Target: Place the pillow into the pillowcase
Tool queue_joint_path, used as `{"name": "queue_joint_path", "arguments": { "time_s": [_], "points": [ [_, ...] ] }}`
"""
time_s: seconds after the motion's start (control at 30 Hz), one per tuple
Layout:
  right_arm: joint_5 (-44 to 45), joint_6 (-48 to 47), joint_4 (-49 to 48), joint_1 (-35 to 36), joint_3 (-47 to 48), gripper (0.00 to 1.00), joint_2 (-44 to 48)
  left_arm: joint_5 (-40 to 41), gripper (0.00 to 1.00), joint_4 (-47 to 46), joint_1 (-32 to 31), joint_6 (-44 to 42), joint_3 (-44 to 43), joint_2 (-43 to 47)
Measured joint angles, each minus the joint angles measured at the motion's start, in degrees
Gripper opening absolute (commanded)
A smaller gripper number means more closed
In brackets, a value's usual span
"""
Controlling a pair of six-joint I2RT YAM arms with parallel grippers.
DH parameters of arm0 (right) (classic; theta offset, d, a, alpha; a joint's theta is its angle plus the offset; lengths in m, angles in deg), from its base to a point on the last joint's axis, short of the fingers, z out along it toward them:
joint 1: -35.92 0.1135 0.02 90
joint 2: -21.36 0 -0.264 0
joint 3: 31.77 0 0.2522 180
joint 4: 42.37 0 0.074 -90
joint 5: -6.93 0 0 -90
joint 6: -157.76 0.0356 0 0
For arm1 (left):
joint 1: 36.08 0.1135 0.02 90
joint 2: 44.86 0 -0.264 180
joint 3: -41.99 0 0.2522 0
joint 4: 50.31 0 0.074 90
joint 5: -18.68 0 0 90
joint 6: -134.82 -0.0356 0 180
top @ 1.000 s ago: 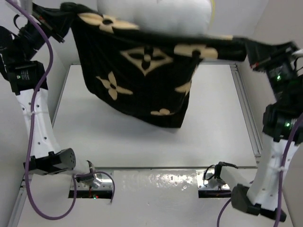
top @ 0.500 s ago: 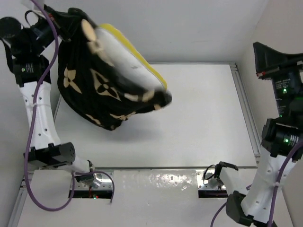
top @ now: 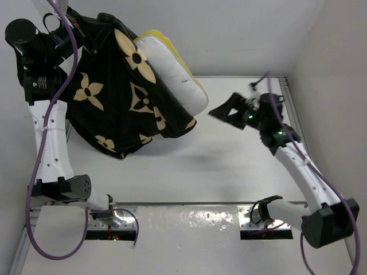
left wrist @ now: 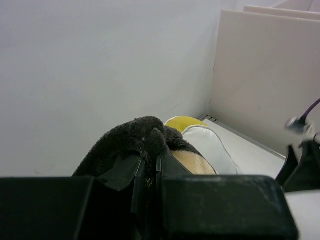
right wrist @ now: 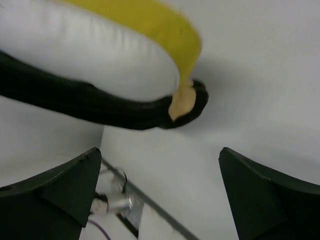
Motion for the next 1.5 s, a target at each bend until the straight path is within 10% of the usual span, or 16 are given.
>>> {"name": "queue_joint_path", "arguments": {
  "time_s": [0.3,0.6,0.67,0.8,1.07,1.37,1.5],
  "points": [
    [13.92,5.46,-32.41,21.44,-26.86,0.99,-5.05,0.17,0.00,2.16,-0.02,-1.36,-0.70,1.31],
    [16.61,5.03,-74.10,29.42,-29.64,0.96,-29.77,0.72,0.00,3.50,-0.02,-3.13,-0.70,1.55],
    [16.39,5.05,-78.01,30.97,-29.62,0.84,-32.79,0.98,0.00,4.26,-0.02,-3.76,-0.70,1.79],
    [16.26,5.18,-80.98,32.52,-29.79,0.00,-34.23,1.73,0.00,5.60,-0.02,-5.16,-0.70,2.29],
    [17.18,6.97,-72.67,25.53,-33.57,0.00,-14.82,4.26,0.00,5.66,0.22,-6.64,-0.57,2.38],
    [13.31,-4.17,-22.86,3.21,38.82,0.00,-21.57,14.78,0.00,-0.70,1.66,-1.46,-27.34,-16.52],
    [11.87,-4.44,-15.30,-2.34,65.59,0.00,-27.85,15.52,0.00,-10.23,1.60,0.00,-16.46,-11.13]
  ]
}}
